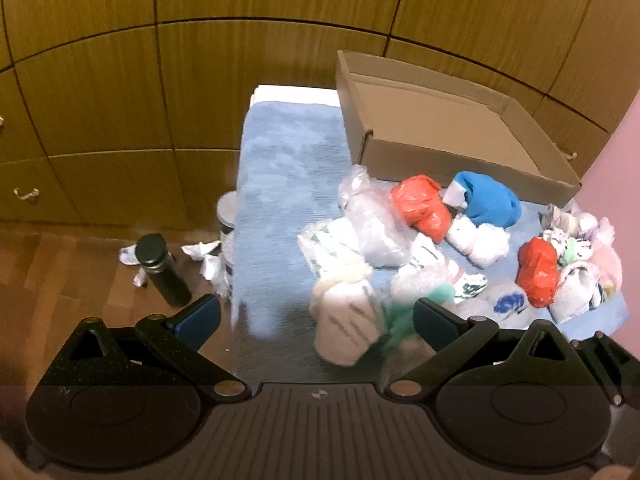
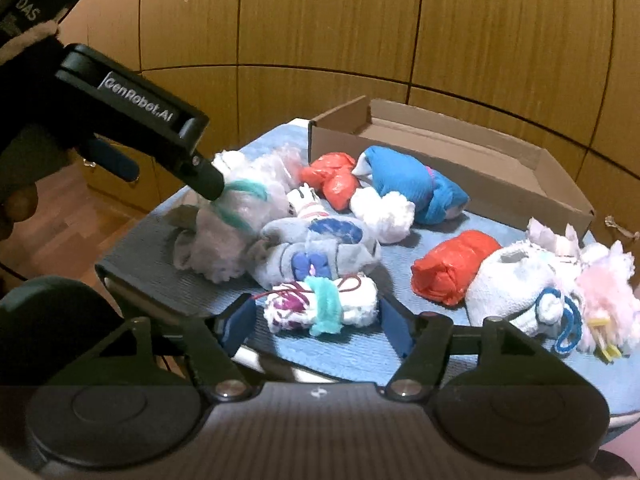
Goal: Organize objects
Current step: 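Grasp the white rolled sock with green stripes with the left gripper while the right grasps the white-teal sock roll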
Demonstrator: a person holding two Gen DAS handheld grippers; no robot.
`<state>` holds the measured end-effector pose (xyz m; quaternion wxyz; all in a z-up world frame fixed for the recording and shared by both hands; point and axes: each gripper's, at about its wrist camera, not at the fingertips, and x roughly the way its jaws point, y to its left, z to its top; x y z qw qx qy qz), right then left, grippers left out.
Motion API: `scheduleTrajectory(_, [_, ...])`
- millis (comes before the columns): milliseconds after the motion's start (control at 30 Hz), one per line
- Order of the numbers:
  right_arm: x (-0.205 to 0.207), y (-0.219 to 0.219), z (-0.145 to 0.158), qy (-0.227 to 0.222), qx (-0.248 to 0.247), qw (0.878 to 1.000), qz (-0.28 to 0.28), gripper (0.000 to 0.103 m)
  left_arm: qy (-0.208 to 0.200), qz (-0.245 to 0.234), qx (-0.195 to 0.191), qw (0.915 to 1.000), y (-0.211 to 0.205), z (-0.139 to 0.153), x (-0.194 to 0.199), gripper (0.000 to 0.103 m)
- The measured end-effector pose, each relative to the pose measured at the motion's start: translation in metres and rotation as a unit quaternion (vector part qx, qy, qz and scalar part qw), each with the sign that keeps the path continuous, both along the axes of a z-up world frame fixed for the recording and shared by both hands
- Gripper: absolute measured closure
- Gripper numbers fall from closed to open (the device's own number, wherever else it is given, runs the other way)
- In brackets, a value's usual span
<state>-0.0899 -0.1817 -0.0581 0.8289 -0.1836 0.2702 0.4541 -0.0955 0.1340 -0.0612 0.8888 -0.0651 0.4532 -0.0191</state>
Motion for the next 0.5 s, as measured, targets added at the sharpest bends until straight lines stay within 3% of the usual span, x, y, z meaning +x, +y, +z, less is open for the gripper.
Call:
scheduleTrajectory(167, [0.0, -0.001, -0.001, 0.006, 0.005, 1.0, 0.011, 0.043, 0.007, 0.007, -0.017, 0.9998, -0.002, -0.001, 0.01, 0.001])
scheduleTrajectory(333, [0.001, -0.003, 0.0, 0.011, 0.009, 1.0, 0.012, 0.044, 0.025, 0.021, -0.085, 0.9959, 0.005, -0.002, 0.017, 0.001])
scheduleTrajectory(500, [0.001, -0.003, 0.0, 0.012, 0.011, 1.0, 0.014, 0.045, 0.033, 0.042, -0.107, 0.9929, 0.013, -0.005, 0.019, 0.002])
